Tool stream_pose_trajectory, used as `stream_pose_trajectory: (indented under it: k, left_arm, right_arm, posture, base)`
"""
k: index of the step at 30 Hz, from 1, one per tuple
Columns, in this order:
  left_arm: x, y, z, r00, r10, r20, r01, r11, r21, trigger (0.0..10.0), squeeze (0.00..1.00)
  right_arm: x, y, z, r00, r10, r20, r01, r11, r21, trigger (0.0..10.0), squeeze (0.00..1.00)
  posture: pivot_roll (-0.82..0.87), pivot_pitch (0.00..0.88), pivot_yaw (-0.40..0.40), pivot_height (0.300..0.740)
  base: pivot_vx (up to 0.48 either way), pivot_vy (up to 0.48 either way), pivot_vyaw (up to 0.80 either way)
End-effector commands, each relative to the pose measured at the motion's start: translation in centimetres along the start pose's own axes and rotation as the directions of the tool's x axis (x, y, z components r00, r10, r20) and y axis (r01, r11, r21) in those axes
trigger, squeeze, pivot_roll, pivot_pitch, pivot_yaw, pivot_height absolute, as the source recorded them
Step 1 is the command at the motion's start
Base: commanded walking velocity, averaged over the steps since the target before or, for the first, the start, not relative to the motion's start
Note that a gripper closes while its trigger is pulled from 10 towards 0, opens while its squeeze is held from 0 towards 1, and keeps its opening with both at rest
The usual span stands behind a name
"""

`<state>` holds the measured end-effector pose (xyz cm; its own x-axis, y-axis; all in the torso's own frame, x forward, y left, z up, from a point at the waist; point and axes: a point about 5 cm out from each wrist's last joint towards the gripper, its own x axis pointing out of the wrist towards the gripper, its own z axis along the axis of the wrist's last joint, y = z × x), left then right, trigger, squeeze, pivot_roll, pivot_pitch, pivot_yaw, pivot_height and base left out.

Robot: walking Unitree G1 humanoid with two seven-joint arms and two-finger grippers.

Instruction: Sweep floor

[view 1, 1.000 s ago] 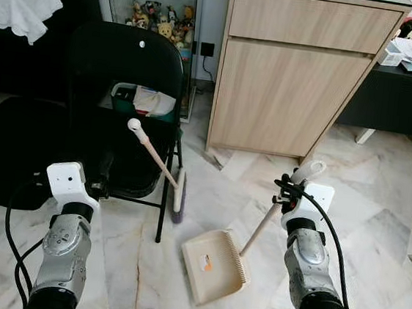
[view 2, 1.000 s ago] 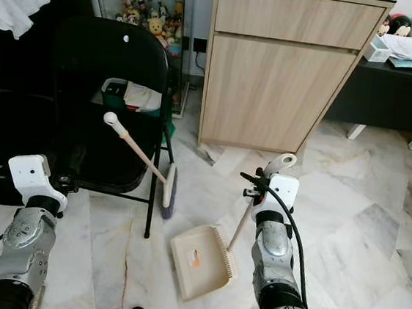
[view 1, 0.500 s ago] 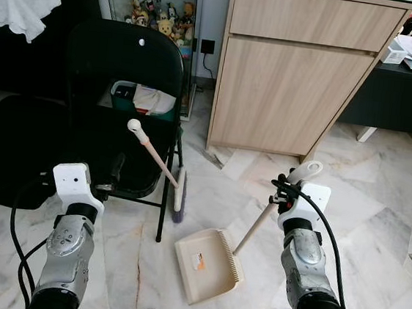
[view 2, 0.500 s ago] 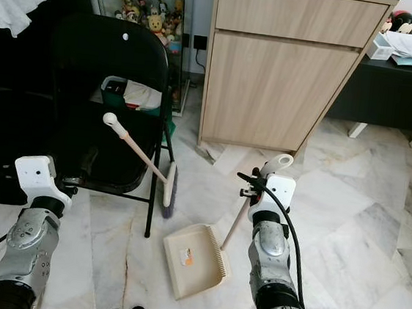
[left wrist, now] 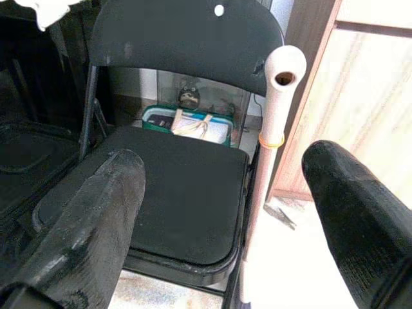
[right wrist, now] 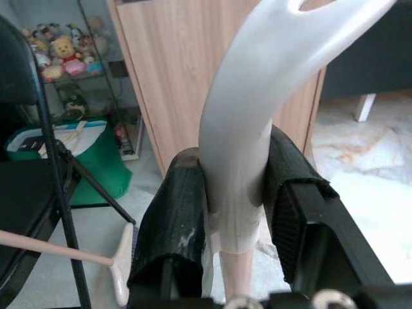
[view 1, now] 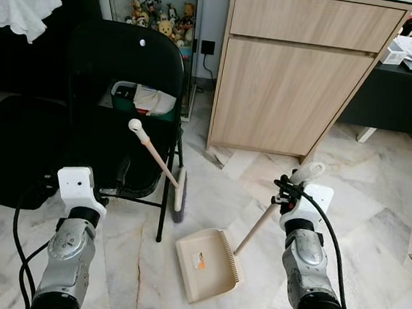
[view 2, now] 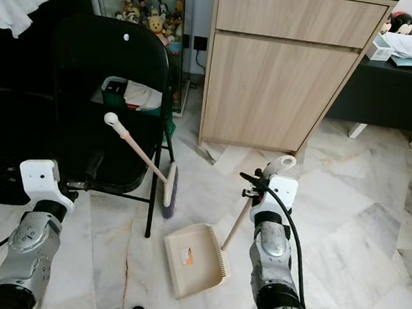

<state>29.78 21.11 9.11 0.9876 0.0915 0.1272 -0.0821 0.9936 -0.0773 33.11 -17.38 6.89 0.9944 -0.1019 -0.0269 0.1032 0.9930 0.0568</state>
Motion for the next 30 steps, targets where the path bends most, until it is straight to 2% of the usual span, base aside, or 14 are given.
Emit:
stream_pose_trajectory:
  k: [1, 16, 30]
  left_arm:
    - [-0.2, -0.06, -0.38, 1.0, -0.012, -0.026, 0.013, 1.0, 0.016, 10.0, 0.0]
    - [-0.2, -0.02, -0.53, 0.999, -0.008, -0.035, 0.009, 0.999, 0.034, 10.0, 0.0]
    - [-0.28, 0.3, -0.73, 0.998, 0.009, -0.054, -0.008, 1.0, 0.018, 10.0, 0.0]
  right_arm:
    - [-0.19, -0.66, -0.33, 0.999, -0.029, -0.014, 0.029, 0.999, 0.016, 10.0, 0.0]
    - [-0.14, -0.58, -0.21, 1.0, -0.021, -0.007, 0.021, 1.0, 0.008, 10.0, 0.0]
    - [-0.12, -0.06, -0.06, 1.0, 0.004, 0.006, -0.004, 1.0, -0.003, 10.0, 0.0]
  posture:
    - [-0.04, 0.16, -0.021, 0.74]
    - [-0.04, 0.163, -0.023, 0.74]
    - [-0.04, 0.162, -0.025, 0.74]
  base:
    - [0.0, 0.0, -0.78]
    - [0.0, 0.0, -0.73]
    - [0.0, 0.0, 0.0]
